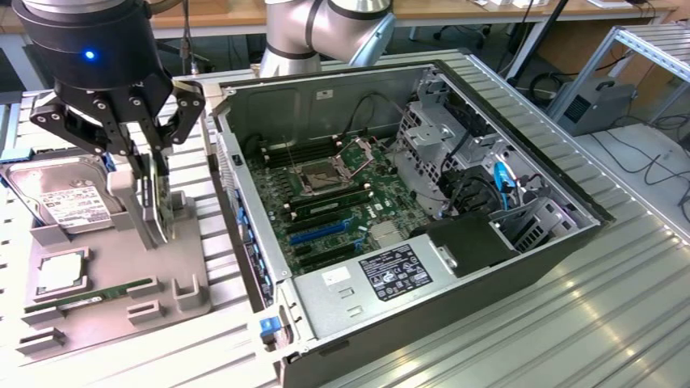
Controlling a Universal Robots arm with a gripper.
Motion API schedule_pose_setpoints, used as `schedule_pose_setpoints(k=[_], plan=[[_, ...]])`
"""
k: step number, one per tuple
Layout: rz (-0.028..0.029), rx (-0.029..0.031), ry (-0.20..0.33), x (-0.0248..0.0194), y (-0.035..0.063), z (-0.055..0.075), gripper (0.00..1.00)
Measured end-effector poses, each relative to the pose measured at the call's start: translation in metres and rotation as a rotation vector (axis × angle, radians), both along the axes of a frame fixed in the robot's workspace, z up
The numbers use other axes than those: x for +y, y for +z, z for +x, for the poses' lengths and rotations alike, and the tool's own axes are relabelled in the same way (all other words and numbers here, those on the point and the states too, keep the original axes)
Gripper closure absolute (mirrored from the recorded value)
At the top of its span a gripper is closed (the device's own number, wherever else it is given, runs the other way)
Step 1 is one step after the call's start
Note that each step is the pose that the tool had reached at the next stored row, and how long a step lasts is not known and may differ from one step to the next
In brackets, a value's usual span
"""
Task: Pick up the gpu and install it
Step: 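Pick up the gpu and move the gpu toward the slot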
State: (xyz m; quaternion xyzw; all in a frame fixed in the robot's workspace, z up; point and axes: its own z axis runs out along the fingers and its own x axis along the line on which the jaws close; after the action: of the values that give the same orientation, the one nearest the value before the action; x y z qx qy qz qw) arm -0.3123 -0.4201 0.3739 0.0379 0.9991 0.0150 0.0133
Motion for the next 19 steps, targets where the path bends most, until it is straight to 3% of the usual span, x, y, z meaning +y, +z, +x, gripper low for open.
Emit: schedule_pose_setpoints(k=[19], plan=[[0.0,0.0,0.0,0.0,0.0059,0.0,0.73]])
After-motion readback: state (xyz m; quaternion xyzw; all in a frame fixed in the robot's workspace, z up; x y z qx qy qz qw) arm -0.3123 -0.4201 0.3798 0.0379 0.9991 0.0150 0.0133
